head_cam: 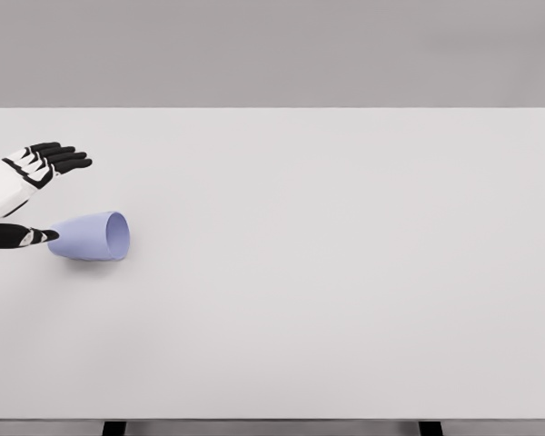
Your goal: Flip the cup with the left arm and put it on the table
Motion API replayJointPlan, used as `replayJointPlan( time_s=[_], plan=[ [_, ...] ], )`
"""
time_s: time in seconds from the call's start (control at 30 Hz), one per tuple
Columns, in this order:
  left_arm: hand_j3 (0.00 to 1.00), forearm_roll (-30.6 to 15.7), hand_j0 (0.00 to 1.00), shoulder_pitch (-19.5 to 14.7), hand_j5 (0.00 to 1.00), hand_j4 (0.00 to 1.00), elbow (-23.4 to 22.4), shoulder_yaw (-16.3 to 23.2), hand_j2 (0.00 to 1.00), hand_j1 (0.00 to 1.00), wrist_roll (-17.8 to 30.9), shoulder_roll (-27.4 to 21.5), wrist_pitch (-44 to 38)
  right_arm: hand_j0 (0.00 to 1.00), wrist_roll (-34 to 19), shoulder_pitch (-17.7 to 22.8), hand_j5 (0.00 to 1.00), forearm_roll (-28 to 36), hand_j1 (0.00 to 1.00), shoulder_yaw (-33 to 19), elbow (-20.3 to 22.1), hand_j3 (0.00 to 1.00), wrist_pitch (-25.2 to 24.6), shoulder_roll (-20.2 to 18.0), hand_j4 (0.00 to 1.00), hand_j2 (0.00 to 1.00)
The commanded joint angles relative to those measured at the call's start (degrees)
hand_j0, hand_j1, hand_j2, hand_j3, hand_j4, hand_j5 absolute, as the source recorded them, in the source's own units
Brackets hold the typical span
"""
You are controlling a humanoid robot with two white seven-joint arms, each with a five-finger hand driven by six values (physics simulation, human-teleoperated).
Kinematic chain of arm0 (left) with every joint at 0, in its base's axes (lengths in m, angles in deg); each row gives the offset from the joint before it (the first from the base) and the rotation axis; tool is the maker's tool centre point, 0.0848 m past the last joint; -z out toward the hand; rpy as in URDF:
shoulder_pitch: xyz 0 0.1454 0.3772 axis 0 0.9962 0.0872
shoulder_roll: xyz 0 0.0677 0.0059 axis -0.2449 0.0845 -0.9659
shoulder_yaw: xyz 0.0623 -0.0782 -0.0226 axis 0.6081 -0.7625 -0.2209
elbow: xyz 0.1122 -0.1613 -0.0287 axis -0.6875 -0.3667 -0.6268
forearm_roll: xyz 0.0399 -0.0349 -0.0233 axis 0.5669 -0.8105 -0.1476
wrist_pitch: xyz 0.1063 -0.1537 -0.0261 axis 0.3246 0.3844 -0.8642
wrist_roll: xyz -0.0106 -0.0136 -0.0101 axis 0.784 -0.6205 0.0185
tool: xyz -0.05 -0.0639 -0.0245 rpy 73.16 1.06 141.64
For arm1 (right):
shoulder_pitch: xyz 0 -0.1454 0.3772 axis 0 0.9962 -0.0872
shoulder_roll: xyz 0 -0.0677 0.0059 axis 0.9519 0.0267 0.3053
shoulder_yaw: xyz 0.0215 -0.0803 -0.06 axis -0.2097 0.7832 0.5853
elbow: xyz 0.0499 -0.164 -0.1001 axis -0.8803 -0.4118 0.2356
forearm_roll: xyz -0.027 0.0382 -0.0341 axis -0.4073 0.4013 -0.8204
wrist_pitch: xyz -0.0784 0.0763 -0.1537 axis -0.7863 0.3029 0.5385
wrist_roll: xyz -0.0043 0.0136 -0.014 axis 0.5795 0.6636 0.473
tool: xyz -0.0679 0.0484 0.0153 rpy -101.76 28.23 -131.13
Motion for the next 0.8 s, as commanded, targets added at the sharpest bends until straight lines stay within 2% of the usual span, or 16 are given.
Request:
replayJointPlan(
  time_s=[0.0, 0.27, 0.3, 0.37, 0.47, 0.57, 0.6, 0.67, 0.77],
  plan=[
    [1.00, -0.4, 1.00, 0.1, 1.00, 1.00, 0.0, 0.0, 1.00, 1.00, 0.0, 0.0, 0.0, 1.00, 0.0, 0.0, 1.00, 0.2, 1.00, -0.2, 0.1, 1.00, 0.0, 0.0, 1.00, 1.00],
    [1.00, -0.4, 1.00, 0.2, 1.00, 1.00, 0.1, 0.0, 1.00, 1.00, 0.0, 0.2, 0.0, 1.00, 0.0, 0.2, 1.00, 0.1, 1.00, 0.0, -0.2, 1.00, -0.1, 0.0, 1.00, 1.00],
    [1.00, -0.4, 1.00, 0.4, 1.00, 1.00, 0.2, 0.0, 1.00, 1.00, 0.0, 0.3, 0.0, 1.00, 0.0, 0.2, 1.00, 0.1, 1.00, 0.0, -0.2, 1.00, -0.1, 0.0, 1.00, 1.00],
    [1.00, -0.4, 1.00, 3.3, 1.00, 1.00, 0.2, -0.2, 1.00, 1.00, 0.0, 0.3, 0.0, 1.00, 0.0, 0.2, 1.00, 0.1, 1.00, 0.0, -0.2, 1.00, -0.1, 0.0, 1.00, 1.00],
    [1.00, -0.5, 1.00, 3.3, 1.00, 1.00, 0.2, -0.9, 1.00, 1.00, -0.4, 2.5, 0.0, 1.00, 0.0, 0.2, 1.00, 0.1, 1.00, 0.0, -0.2, 1.00, -0.1, 0.0, 1.00, 1.00],
    [1.00, -1.5, 1.00, 3.3, 1.00, 1.00, 0.2, -0.3, 1.00, 1.00, 0.0, 2.8, 0.0, 1.00, 0.0, 0.1, 1.00, 0.1, 1.00, 0.0, -0.2, 1.00, -0.1, 0.0, 1.00, 1.00],
    [0.99, -3.3, 0.99, 3.3, 0.99, 0.99, 0.3, 0.0, 0.99, 0.99, 0.1, 2.3, 0.0, 1.00, 0.0, 0.2, 1.00, 0.1, 1.00, 0.0, -0.2, 1.00, -0.1, 0.0, 1.00, 1.00],
    [0.97, -9.4, 0.97, 5.0, 0.97, 0.97, 1.3, 1.1, 0.97, 0.97, 4.3, 1.6, 0.0, 1.00, 0.0, 0.1, 1.00, 0.1, 1.00, 0.0, -0.2, 1.00, -0.1, 0.0, 1.00, 1.00],
    [0.98, -16.9, 0.98, 5.7, 0.98, 0.98, 3.5, 1.5, 0.98, 0.98, 18.9, 2.0, 0.0, 1.00, 0.0, 0.2, 1.00, 0.1, 1.00, 0.0, -0.2, 1.00, -0.1, 0.0, 1.00, 1.00]
  ],
)
